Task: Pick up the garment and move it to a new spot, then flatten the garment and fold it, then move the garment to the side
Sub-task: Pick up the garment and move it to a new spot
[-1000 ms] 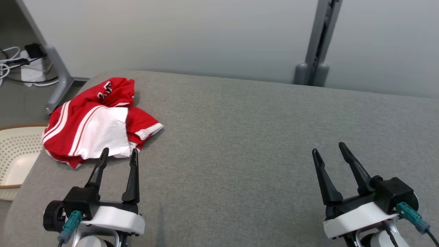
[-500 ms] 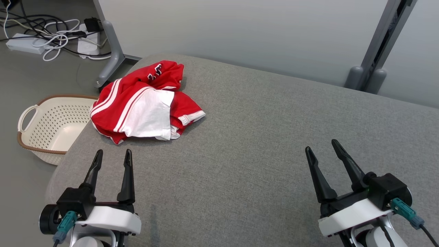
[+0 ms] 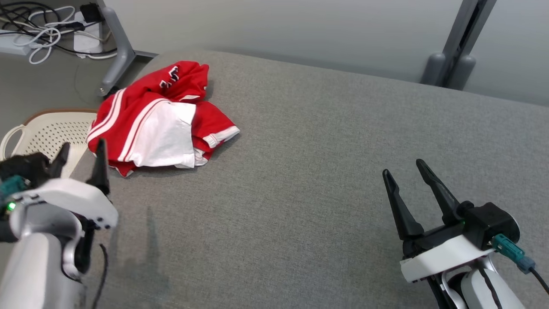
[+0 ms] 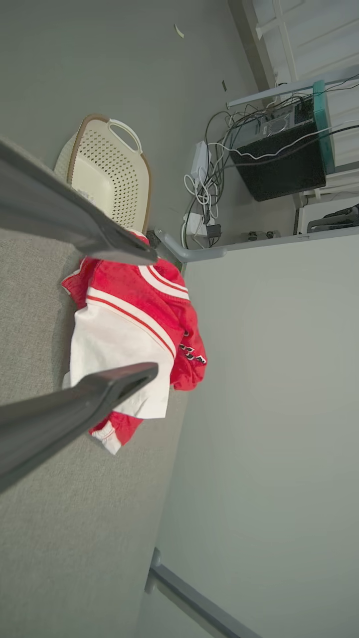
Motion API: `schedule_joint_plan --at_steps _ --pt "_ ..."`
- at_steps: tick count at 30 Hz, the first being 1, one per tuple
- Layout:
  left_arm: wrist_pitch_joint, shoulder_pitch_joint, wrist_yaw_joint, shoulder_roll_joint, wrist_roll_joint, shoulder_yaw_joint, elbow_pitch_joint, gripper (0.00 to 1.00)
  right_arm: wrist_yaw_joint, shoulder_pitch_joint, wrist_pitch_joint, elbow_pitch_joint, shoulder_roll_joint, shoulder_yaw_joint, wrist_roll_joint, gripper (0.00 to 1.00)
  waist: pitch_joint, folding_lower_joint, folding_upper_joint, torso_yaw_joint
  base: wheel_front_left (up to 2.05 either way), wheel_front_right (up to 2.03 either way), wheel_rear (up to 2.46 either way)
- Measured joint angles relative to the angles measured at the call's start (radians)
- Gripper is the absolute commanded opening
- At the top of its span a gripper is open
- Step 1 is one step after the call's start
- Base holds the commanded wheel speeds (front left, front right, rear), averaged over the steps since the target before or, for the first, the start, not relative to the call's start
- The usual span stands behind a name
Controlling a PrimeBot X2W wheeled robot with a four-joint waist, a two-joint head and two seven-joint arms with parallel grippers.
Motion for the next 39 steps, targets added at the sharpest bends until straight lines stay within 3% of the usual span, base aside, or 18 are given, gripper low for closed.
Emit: schedule_joint_plan --at_steps 5,16,28,29,31,39 --pt "0.095 -0.139 -0.002 0.074 -0.054 0.058 0.094 1.00 0.000 -0.039 0.015 -0.017 -0.012 0.005 -0.011 1.00 0.064 0.0000 0.0000 -0.031 0.00 0.00 0.00" --pt "0.173 -0.349 -0.034 0.192 -0.112 0.101 0.450 1.00 0.000 -0.126 0.025 -0.036 -0.028 0.026 -0.021 1.00 0.206 -0.0001 0.0000 -0.130 0.00 0.00 0.00" --pt "0.204 -0.419 -0.059 0.236 -0.113 0.079 0.714 1.00 0.000 -0.147 0.014 -0.028 -0.029 0.024 -0.021 1.00 0.267 0.0000 0.0000 -0.198 0.00 0.00 0.00" --pt "0.196 -0.424 -0.060 0.237 -0.113 0.077 0.727 0.89 0.000 -0.149 0.014 -0.028 -0.030 0.023 -0.021 1.00 0.271 0.0000 0.0000 -0.199 0.00 0.00 0.00" --pt "0.179 -0.435 -0.067 0.239 -0.113 0.073 0.749 0.00 0.000 -0.150 0.014 -0.027 -0.032 0.023 -0.023 1.00 0.276 0.0000 0.0000 -0.198 0.00 0.00 0.00" --pt "0.095 -0.454 -0.095 0.244 -0.103 0.039 0.791 0.00 0.000 -0.146 0.011 -0.008 -0.026 0.022 -0.027 1.00 0.246 -0.0001 0.0000 -0.188 0.00 0.00 0.00"
